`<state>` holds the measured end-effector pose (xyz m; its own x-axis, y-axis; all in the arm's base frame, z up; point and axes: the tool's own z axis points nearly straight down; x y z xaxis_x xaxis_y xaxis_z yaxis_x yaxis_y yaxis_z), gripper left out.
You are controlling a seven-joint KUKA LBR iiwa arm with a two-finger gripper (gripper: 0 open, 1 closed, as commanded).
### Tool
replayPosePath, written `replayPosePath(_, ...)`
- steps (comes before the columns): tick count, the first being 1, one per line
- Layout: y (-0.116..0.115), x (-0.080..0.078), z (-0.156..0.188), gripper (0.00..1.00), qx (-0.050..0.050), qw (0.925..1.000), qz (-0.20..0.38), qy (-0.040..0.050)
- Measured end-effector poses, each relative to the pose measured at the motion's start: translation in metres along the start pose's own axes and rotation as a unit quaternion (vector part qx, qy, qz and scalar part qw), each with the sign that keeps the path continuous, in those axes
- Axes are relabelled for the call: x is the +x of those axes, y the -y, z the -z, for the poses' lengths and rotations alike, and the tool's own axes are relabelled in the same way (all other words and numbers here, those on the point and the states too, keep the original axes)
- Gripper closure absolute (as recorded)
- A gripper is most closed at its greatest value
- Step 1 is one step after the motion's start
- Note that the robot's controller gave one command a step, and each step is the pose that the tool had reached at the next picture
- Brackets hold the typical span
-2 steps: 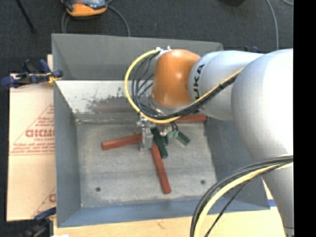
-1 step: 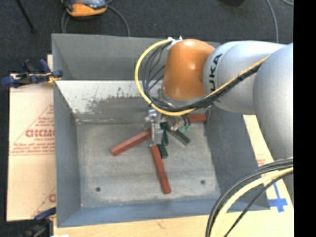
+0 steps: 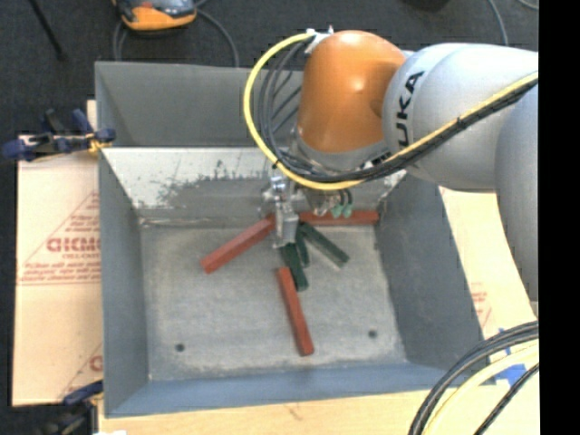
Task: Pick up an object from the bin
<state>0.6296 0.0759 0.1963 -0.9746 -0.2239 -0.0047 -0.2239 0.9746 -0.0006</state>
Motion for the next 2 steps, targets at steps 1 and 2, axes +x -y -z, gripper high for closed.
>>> replayPosePath(1, 0.0, 0.0, 0.0, 1.0, 0.0, 1.0, 0.0, 0.0)
replayPosePath(2, 0.043, 0.041, 0.138, 1.0, 0.002, 0.9884, 0.152, 0.0032)
